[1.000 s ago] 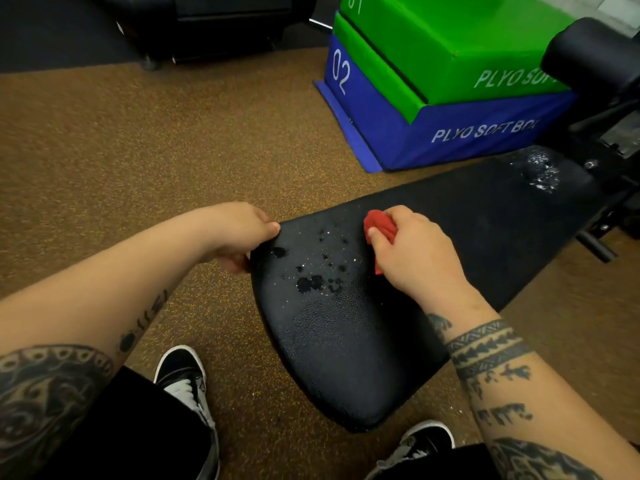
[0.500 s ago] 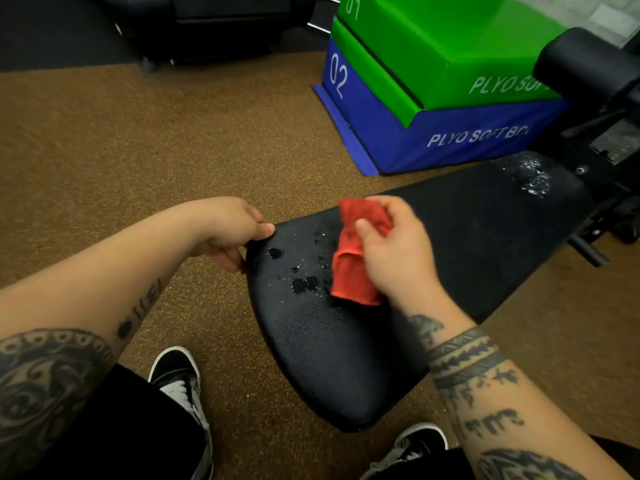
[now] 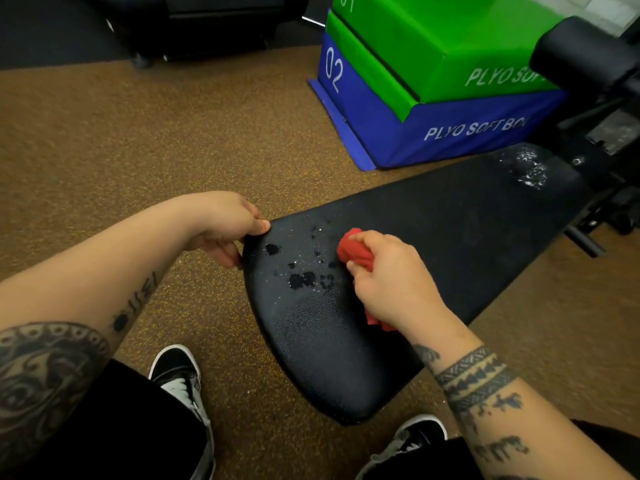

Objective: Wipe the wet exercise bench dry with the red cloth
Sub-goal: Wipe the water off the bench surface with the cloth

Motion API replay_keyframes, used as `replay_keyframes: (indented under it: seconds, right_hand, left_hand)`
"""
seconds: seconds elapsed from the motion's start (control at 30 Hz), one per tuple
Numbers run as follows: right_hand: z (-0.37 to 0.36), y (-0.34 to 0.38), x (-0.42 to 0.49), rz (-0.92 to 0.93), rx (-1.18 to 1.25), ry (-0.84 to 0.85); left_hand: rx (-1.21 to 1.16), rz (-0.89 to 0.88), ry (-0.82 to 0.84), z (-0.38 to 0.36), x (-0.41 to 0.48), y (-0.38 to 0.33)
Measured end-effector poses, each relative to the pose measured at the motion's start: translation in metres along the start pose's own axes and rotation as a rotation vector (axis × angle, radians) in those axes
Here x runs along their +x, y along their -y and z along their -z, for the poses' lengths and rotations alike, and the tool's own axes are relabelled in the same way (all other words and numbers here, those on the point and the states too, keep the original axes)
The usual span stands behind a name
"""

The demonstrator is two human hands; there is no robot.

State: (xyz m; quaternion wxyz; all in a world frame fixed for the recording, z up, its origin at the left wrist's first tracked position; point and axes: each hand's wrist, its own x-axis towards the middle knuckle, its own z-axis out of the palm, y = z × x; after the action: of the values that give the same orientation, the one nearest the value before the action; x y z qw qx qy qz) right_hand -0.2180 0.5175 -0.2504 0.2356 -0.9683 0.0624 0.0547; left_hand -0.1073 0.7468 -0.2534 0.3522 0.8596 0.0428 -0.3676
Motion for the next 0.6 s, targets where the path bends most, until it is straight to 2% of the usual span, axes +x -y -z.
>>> replay_keyframes:
  seconds: [0.07, 0.1, 0.17, 0.23, 0.3, 0.37, 0.43, 0.5, 0.6]
  right_hand:
    - [0.007, -0.003, 0.002, -0.017, 0.292, 0.129]
    - [0.013, -0.004, 0.004, -0.029, 0.431, 0.125]
    - [0.019, -0.011, 0.019, -0.059, 0.509, -0.039]
    - [0.020, -0.018, 0.034, -0.095, 0.358, -0.173]
    - [0.013, -0.017, 0.040, -0.088, 0.006, -0.148]
    - [0.003, -0.011, 0.034, -0.034, -0.174, -0.105]
    - [-0.002, -0.002, 0.024, 0.021, -0.091, -0.027]
    - [0.001, -0.001, 0.020, -0.006, 0.150, 0.067]
    - [0.016, -0.009, 0.046, -0.084, 0.322, -0.077]
  left_hand:
    - [0.000, -0.003, 0.001, 0.000, 0.000, -0.002]
    - [0.004, -0.004, 0.001, 0.000, 0.000, -0.002]
    - [0.013, -0.006, -0.003, 0.000, -0.001, 0.000]
    - [0.022, -0.007, -0.006, -0.001, -0.001, 0.001]
    - [0.022, -0.008, -0.011, -0.002, -0.001, 0.000]
    - [0.020, -0.011, -0.014, -0.002, 0.000, -0.001]
    - [0.028, -0.011, -0.016, -0.002, 0.001, -0.001]
    - [0.036, -0.012, -0.014, -0.002, 0.002, -0.001]
    - [0.045, -0.005, -0.010, -0.002, 0.003, -0.002]
